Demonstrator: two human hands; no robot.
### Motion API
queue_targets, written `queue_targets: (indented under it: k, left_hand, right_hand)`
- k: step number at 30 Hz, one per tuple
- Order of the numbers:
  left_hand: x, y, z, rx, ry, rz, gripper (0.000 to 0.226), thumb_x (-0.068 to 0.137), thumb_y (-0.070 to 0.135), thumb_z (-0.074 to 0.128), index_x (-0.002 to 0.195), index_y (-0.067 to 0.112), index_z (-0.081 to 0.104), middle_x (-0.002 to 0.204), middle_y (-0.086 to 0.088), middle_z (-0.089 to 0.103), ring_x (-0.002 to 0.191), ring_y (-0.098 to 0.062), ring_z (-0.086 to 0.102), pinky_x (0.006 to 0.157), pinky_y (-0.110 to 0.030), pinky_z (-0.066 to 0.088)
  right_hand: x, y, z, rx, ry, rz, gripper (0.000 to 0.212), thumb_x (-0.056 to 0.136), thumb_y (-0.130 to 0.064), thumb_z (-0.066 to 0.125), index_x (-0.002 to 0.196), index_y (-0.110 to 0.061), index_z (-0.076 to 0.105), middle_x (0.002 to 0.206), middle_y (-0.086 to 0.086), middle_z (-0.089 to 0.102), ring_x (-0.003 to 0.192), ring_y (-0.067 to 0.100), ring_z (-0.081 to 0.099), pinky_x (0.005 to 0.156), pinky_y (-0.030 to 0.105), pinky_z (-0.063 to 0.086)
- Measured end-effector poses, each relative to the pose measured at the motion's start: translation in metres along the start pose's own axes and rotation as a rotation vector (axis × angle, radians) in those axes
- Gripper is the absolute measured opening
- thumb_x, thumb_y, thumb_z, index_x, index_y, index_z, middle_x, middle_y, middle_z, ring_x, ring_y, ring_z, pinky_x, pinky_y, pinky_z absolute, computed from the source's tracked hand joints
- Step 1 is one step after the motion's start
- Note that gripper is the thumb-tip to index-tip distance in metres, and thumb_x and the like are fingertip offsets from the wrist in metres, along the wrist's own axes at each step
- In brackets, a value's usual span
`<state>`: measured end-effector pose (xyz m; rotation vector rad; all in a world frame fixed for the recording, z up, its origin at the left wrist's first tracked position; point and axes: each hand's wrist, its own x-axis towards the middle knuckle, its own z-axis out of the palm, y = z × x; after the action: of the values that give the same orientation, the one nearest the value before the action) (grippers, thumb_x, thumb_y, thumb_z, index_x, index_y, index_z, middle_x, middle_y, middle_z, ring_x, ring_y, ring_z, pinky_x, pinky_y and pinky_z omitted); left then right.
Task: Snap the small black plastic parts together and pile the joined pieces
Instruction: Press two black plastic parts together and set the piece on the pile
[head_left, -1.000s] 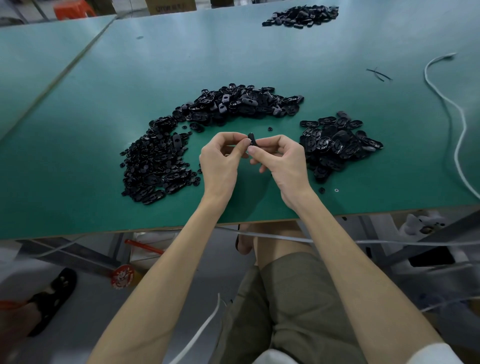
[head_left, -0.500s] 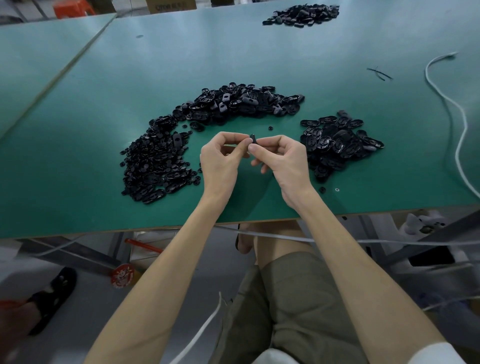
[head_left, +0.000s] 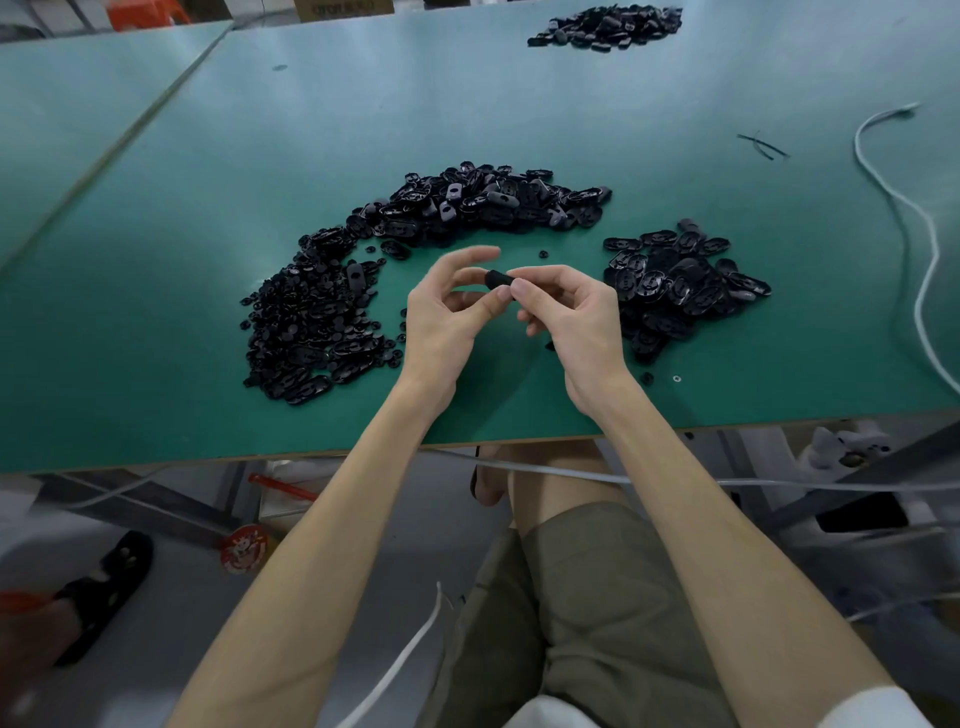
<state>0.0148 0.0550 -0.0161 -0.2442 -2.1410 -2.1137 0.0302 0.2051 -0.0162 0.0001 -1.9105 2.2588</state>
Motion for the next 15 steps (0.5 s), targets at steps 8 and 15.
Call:
queue_targets:
  k: [8,15]
  left_hand:
    - [0.0018,-0.0021,0.0001,-0.108,0.006,-0.032,0.023,0.081,0.006,0.085,0.100,0.014,0.075,0.094,0.000,0.077,0.089,-0.014,0.070,0.089,-0.032,0.057]
    - [0.0006,0.0018,-0.0019,-0.163,-0.022,-0.047,0.026,0.082,0.001,0.083,0.104,0.010,0.073,0.098,-0.004,0.076,0.094,-0.015,0.070,0.088,-0.023,0.053]
  right_hand:
    - [-0.0012,-0.0011,0.0011,-0.033,0.001,-0.025,0.009,0.096,-0.002,0.070,0.100,-0.007,0.076,0.081,-0.001,0.074,0.072,0.011,0.063,0.062,0.024,0.052]
    - [-0.0024,-0.0029,0.0028,-0.027,-0.008,-0.027,0.008,0.097,-0.003,0.070,0.099,-0.008,0.075,0.084,0.003,0.075,0.073,0.014,0.066,0.062,0.026,0.053]
